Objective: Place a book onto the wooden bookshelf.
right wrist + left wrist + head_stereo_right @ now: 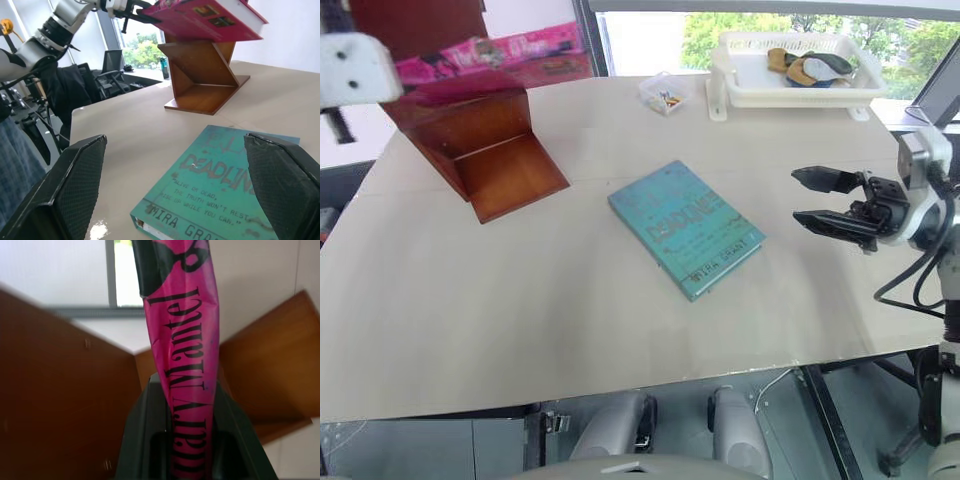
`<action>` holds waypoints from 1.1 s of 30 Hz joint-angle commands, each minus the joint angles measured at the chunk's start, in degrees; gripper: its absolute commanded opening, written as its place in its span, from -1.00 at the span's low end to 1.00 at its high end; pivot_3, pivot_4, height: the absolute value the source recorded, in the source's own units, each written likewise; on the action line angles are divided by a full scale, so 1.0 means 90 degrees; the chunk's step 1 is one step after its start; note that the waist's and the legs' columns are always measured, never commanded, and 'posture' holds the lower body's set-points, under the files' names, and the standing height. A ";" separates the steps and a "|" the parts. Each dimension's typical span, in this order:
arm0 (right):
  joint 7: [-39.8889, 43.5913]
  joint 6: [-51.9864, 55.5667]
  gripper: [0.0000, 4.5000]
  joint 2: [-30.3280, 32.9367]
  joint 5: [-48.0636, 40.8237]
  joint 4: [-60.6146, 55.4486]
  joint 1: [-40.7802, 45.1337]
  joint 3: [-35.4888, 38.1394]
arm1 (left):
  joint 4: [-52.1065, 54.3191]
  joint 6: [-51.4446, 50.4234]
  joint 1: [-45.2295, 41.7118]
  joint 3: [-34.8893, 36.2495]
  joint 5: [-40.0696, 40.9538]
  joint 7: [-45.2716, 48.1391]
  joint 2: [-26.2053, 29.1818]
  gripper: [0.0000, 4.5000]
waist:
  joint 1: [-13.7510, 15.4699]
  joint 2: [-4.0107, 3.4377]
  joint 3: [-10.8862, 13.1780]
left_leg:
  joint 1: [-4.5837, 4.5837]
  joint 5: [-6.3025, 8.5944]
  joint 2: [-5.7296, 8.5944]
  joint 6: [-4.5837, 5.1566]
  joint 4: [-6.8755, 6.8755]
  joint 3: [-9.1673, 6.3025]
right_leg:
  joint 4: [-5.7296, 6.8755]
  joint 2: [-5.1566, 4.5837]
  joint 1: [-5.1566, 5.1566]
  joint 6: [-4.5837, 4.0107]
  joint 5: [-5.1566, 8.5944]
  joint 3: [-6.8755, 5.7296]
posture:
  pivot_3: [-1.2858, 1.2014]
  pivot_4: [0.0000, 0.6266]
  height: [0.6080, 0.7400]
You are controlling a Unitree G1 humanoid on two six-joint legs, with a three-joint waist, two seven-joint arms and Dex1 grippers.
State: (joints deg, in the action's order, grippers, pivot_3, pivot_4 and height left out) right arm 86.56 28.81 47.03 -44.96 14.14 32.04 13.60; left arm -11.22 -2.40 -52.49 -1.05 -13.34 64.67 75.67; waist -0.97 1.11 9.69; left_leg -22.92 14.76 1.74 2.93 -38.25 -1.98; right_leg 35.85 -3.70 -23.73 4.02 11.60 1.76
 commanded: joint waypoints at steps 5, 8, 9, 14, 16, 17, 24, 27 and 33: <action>0.0496 -0.0095 1.00 -0.0072 0.0005 0.0463 0.0529 0.0023 | 0.0402 -0.0708 0.0386 0.0294 -0.0064 -0.0084 0.0299 -0.90 | 0.0010 0.0000 0.0001 | 0.0003 0.0000 0.0000 0.0000 -0.0002 -0.0001 | 0.0002 0.0000 0.0003 0.0000 0.0000 -0.0001 | 0.03 -0.52 1.00; 0.0572 0.0055 1.00 -0.0146 -0.0130 0.0761 0.0785 0.0101 | 0.0246 -0.0678 0.0219 0.0067 -0.0291 -0.0210 0.0237 -0.90 | -0.0004 -0.0001 0.0002 | 0.0003 0.0000 0.0000 0.0000 -0.0001 0.0000 | 0.0002 0.0000 0.0003 0.0000 0.0000 -0.0001 | 0.03 -0.52 1.00; 0.0608 0.0053 1.00 -0.0144 -0.0118 0.0829 0.0820 0.0101 | 0.0156 -0.0600 0.0177 -0.0002 -0.0355 -0.0237 0.0231 -0.90 | -0.0005 -0.0002 0.0003 | 0.0003 0.0000 0.0001 -0.0001 -0.0001 0.0000 | 0.0002 0.0000 0.0002 0.0000 0.0000 -0.0001 | 0.03 -0.52 1.00; 0.0660 -0.0126 1.00 -0.0202 0.0028 0.1064 0.0944 -0.0017 | -0.0619 -0.0123 -0.0299 -0.0492 -0.0770 -0.0409 0.0028 -0.90 | -0.0005 -0.0004 0.0004 | 0.0005 0.0000 0.0000 -0.0001 0.0001 -0.0001 | 0.0005 0.0004 0.0001 -0.0001 0.0000 -0.0001 | 0.03 -0.52 1.00; 0.0650 -0.0158 1.00 -0.0257 0.0044 0.1035 0.0956 -0.0020 | -0.0937 0.0105 -0.0628 -0.0692 -0.0953 -0.0468 -0.0095 -0.90 | -0.0011 -0.0004 0.0004 | 0.0006 0.0000 0.0000 -0.0001 0.0000 0.0002 | 0.0006 0.0005 0.0001 0.0000 -0.0001 0.0000 | 0.03 -0.52 1.00; 0.0637 -0.0165 1.00 -0.0277 0.0037 0.1004 0.0946 -0.0008 | -0.1072 0.0187 -0.0777 -0.0761 -0.1021 -0.0487 -0.0139 -0.90 | -0.0017 -0.0004 0.0004 | 0.0006 -0.0001 0.0001 -0.0001 -0.0001 0.0001 | 0.0009 0.0005 0.0002 0.0000 -0.0001 0.0000 | 0.03 -0.52 1.00; 0.0615 -0.0232 1.00 -0.0236 0.0037 0.1038 0.0887 0.0082 | -0.1589 0.0476 -0.1395 -0.1027 -0.1301 -0.0374 -0.0333 0.30 | -0.0010 -0.0004 0.0004 | -0.0002 0.0000 0.0002 0.0000 0.0000 0.0002 | 0.0003 0.0004 -0.0002 0.0000 -0.0001 0.0001 | 0.03 -0.52 1.00; 0.0638 -0.0402 1.00 -0.0180 0.0182 0.1286 0.0932 0.0036 | -0.1611 0.0356 -0.1460 -0.0952 -0.1341 -0.0350 -0.0296 0.96 | 0.0002 -0.0003 0.0004 | -0.0002 0.0000 0.0003 0.0000 -0.0001 0.0001 | 0.0004 0.0002 -0.0002 0.0000 -0.0001 0.0001 | 0.03 -0.52 1.00; 0.0660 -0.0441 1.00 -0.0097 0.0119 0.1648 0.1080 0.0025 | -0.1515 0.0081 -0.1533 -0.0858 -0.1480 -0.0102 0.0023 0.99 | 0.0002 -0.0003 0.0005 | -0.0002 0.0000 0.0004 0.0000 -0.0004 0.0000 | 0.0008 0.0003 -0.0002 0.0000 -0.0001 0.0001 | 0.03 -0.52 1.00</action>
State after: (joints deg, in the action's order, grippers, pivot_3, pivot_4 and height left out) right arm 88.57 25.31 44.35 -42.55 29.79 39.86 12.27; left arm -25.91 -1.07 -64.42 -11.24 -26.10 63.51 73.85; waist -0.95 1.09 9.74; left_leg -22.94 14.76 1.78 2.92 -38.29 -1.98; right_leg 35.91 -3.67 -23.75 4.02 11.59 1.77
